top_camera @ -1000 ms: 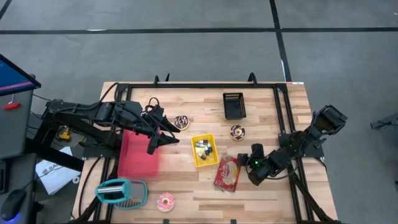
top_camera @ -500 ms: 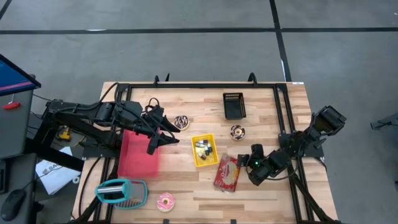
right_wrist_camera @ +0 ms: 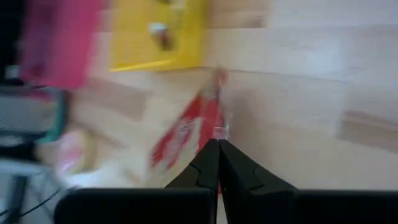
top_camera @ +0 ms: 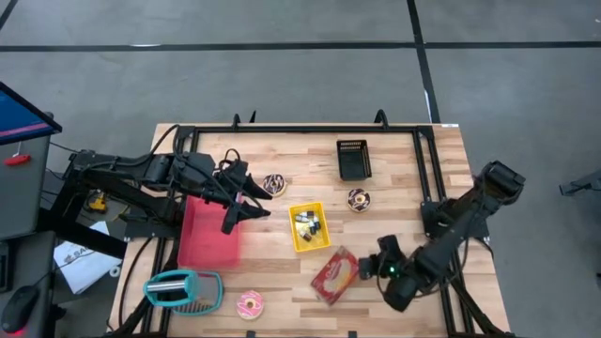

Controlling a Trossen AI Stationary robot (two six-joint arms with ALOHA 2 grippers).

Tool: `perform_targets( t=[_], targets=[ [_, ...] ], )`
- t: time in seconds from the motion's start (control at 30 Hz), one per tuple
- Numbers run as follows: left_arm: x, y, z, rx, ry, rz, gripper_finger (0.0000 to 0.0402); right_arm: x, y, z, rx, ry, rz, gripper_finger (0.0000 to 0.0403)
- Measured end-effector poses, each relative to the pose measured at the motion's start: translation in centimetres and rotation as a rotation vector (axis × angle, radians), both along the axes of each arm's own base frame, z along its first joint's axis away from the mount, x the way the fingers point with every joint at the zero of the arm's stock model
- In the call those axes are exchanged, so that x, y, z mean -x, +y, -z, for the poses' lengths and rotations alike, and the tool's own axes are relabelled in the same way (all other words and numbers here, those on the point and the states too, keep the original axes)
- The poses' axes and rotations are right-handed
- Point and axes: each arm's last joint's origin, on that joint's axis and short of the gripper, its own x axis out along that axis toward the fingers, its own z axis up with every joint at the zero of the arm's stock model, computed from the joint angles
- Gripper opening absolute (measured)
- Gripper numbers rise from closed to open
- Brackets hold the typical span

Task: Pick & Place Food Item
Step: Put the red popcorn bag into the pink bin

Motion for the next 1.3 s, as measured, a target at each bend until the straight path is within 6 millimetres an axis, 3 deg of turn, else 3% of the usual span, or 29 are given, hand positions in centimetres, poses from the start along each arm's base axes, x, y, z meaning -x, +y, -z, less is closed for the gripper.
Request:
perform_targets(
  t=[0.27,0.67,0.83,1.1,1.3],
  targets=[
    [0.0,-0.3,0.0,0.074,0.015,0.085,0.0228,-1.4,3.1,-8.0,0.138,-0.188,-0.125,0.0],
    [-2.2,-2.6,-0.4,0.018,-0.148,0.241,0.0259,-4.9,3.6,-17.5,0.363,-0.468,-0.188,0.0],
    [-3.6,-3.5,-0.2,-0.036,-0.222,0.27,0.0263,-6.0,2.9,-20.5,0.453,-0.529,-0.194,0.0],
    [-4.1,-3.7,-0.2,-0.038,-0.25,0.275,0.0263,-6.2,2.4,-24.7,0.559,-0.61,-0.22,0.0],
    [-5.0,-3.2,-0.3,-0.04,-0.304,0.246,0.0263,-6.9,1.5,-25.6,0.585,-0.616,-0.252,0.0]
  ],
)
